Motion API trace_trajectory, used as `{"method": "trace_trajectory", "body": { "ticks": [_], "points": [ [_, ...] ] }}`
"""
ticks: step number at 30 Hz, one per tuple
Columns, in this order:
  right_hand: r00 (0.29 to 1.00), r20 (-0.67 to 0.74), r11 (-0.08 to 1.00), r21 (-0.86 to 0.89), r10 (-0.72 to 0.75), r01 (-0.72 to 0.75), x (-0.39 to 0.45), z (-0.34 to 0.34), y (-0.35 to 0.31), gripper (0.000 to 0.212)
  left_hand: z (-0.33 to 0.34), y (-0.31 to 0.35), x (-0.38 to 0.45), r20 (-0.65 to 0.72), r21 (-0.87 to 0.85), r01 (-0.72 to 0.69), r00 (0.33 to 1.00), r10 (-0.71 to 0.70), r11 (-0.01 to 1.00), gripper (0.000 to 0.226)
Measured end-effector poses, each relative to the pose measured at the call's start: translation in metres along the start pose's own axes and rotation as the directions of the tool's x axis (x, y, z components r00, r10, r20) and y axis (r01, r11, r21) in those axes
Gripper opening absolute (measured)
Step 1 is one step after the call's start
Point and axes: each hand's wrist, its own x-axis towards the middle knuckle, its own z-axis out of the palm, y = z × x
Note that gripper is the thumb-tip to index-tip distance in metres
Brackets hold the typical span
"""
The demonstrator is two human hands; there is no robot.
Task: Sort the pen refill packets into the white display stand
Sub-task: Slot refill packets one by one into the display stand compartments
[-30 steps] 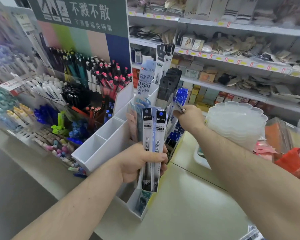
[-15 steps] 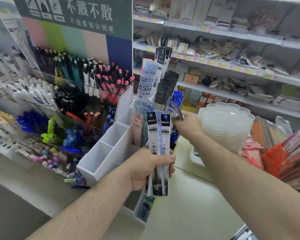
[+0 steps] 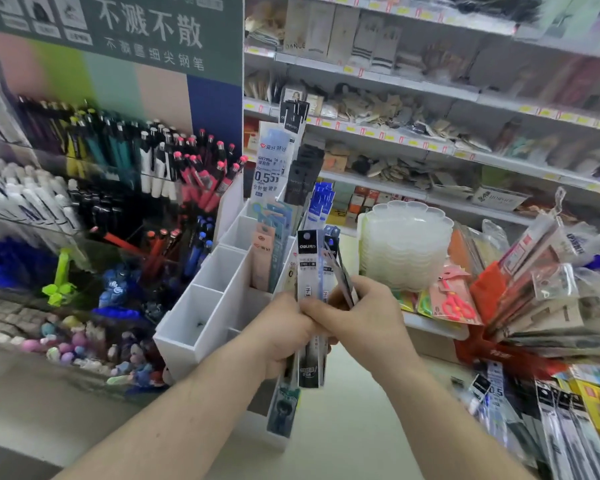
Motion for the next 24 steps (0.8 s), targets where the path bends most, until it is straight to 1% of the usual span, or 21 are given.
{"method": "trace_trajectory", "body": {
  "ticks": [1,3,6,10,13,14,15,18,19,22,24],
  "points": [
    [1.000,0.004,0.999,-0.034,0.016,-0.016,0.001,0.001,-0.001,0.035,0.000,0.000,0.000,0.008,0.012,0.000,1.000,0.000,1.000,0.042],
    [0.999,0.029,0.999,-0.038,0.037,-0.036,0.005,0.000,-0.003,0.032,0.000,0.001,-0.002,0.044,0.029,-0.006,0.999,0.005,1.000,0.043],
    [0.999,0.030,0.999,0.019,0.042,-0.042,0.004,-0.003,-0.002,0.030,-0.001,0.001,-0.003,0.078,-0.032,-0.003,0.997,0.005,0.999,0.041],
    [0.999,0.040,0.995,0.098,0.023,-0.026,-0.002,-0.008,-0.003,0.022,-0.002,0.000,-0.004,0.057,-0.110,0.027,0.998,-0.021,0.994,0.050],
    [0.998,-0.018,0.975,0.213,0.065,-0.060,0.003,-0.015,-0.003,0.020,-0.002,0.004,-0.006,0.073,-0.124,0.033,0.997,-0.024,0.992,0.038],
    [0.997,-0.035,0.975,0.212,0.075,-0.066,0.005,-0.018,-0.002,0.019,-0.003,0.006,-0.007,0.087,-0.127,0.043,0.996,-0.032,0.991,0.034],
    [0.996,-0.028,0.974,0.213,0.079,-0.071,0.006,-0.019,-0.003,0.018,-0.003,0.007,-0.009,0.101,-0.127,0.056,0.994,-0.044,0.990,0.035],
    [0.998,0.032,0.971,0.233,0.045,-0.051,0.007,-0.020,-0.004,0.016,-0.003,0.008,-0.010,0.116,-0.132,0.069,0.992,-0.054,0.989,0.051],
    [0.999,0.023,0.976,0.216,0.030,-0.034,0.007,-0.020,-0.002,0.016,-0.002,0.007,-0.010,0.111,-0.133,0.074,0.992,-0.059,0.988,0.052],
    [0.999,-0.037,0.986,0.165,0.019,-0.013,0.010,-0.022,0.006,0.020,-0.002,0.006,-0.008,0.072,-0.126,0.079,0.995,-0.071,0.989,0.044],
    [0.998,-0.028,0.984,0.174,0.051,-0.045,0.012,-0.023,0.010,0.022,-0.002,0.006,-0.008,0.038,-0.126,0.089,0.996,-0.085,0.988,0.049]
  ]
}}
